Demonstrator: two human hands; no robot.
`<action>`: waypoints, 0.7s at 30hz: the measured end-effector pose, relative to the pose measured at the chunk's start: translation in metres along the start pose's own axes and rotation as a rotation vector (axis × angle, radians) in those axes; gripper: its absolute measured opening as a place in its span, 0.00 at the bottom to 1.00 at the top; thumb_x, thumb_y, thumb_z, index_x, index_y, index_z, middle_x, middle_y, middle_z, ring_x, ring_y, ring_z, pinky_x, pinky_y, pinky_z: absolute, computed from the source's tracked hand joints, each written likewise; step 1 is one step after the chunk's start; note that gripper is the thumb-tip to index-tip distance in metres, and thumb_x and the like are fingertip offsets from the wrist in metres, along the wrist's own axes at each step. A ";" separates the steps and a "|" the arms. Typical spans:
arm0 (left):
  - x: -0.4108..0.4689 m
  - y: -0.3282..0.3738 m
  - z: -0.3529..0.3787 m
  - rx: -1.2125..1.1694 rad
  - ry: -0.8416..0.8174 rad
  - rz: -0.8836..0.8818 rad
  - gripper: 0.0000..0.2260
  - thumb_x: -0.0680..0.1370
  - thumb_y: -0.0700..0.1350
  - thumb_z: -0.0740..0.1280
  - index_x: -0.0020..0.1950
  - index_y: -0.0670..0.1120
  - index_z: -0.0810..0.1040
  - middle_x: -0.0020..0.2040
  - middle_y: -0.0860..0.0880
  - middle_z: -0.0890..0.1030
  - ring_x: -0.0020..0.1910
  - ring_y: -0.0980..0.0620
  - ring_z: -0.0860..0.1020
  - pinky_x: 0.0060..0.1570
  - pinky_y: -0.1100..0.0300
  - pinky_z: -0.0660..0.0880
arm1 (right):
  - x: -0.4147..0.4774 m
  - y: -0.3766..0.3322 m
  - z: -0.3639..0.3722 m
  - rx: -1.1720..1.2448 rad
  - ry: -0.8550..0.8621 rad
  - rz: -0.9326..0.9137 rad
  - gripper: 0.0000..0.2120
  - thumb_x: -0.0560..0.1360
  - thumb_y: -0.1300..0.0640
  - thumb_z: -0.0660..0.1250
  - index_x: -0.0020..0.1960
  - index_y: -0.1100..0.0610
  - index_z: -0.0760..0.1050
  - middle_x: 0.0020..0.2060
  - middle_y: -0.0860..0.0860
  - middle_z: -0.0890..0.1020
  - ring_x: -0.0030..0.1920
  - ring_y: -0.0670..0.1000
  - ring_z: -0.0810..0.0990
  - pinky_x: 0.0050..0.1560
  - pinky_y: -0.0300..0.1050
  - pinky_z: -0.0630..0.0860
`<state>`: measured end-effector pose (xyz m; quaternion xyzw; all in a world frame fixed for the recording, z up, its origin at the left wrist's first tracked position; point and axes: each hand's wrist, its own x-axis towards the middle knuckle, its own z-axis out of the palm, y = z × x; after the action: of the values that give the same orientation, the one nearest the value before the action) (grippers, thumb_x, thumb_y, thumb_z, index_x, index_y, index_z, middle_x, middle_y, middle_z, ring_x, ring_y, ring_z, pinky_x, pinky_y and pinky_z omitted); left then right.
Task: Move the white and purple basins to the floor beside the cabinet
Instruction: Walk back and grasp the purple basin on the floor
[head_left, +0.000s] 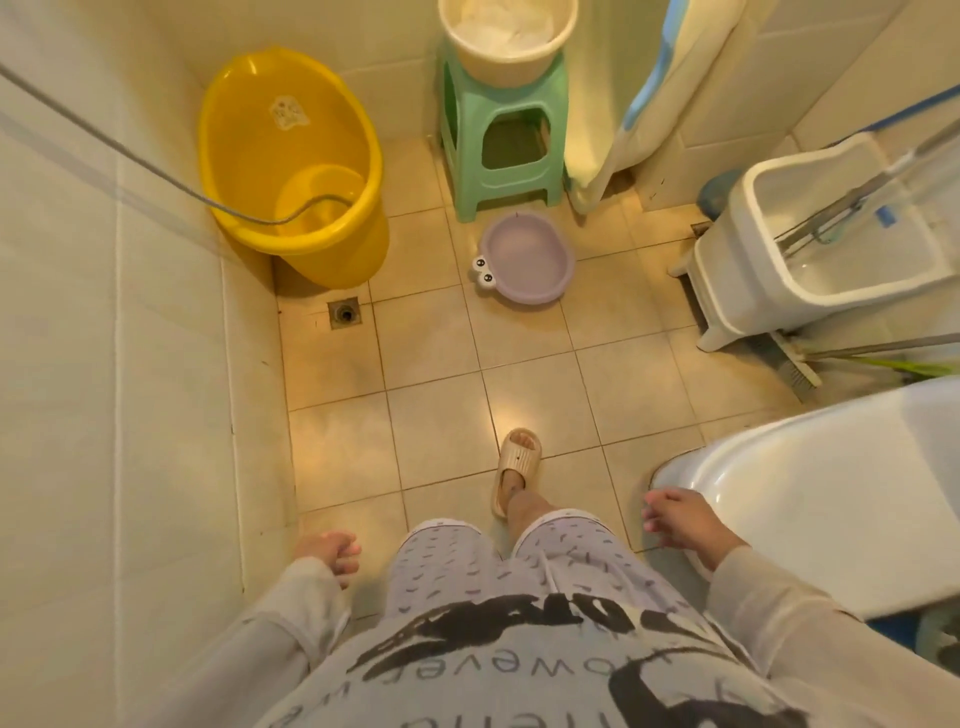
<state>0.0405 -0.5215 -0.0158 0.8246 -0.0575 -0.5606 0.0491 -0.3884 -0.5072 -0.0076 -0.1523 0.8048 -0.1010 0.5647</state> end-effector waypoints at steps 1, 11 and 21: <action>0.002 0.006 0.001 0.014 0.022 -0.030 0.05 0.77 0.40 0.62 0.48 0.40 0.75 0.36 0.44 0.76 0.32 0.48 0.71 0.35 0.57 0.69 | 0.005 -0.023 -0.003 0.007 -0.008 -0.016 0.08 0.77 0.61 0.59 0.52 0.63 0.74 0.36 0.56 0.77 0.32 0.51 0.75 0.30 0.41 0.72; 0.016 0.118 0.023 0.010 -0.014 -0.051 0.16 0.78 0.41 0.60 0.64 0.36 0.72 0.55 0.39 0.78 0.42 0.45 0.75 0.52 0.50 0.71 | 0.052 -0.191 -0.029 -0.022 -0.041 -0.117 0.08 0.77 0.65 0.58 0.53 0.61 0.74 0.39 0.55 0.78 0.34 0.50 0.76 0.36 0.42 0.74; 0.022 0.347 0.071 0.169 -0.070 0.103 0.16 0.79 0.39 0.58 0.65 0.36 0.72 0.52 0.41 0.76 0.43 0.45 0.74 0.38 0.55 0.70 | 0.095 -0.246 -0.030 0.138 0.026 0.138 0.10 0.76 0.64 0.60 0.55 0.62 0.75 0.40 0.56 0.79 0.38 0.54 0.77 0.39 0.46 0.76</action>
<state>-0.0312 -0.8688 -0.0121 0.8018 -0.1484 -0.5788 0.0061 -0.4142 -0.7709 0.0008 -0.0558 0.8119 -0.1189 0.5689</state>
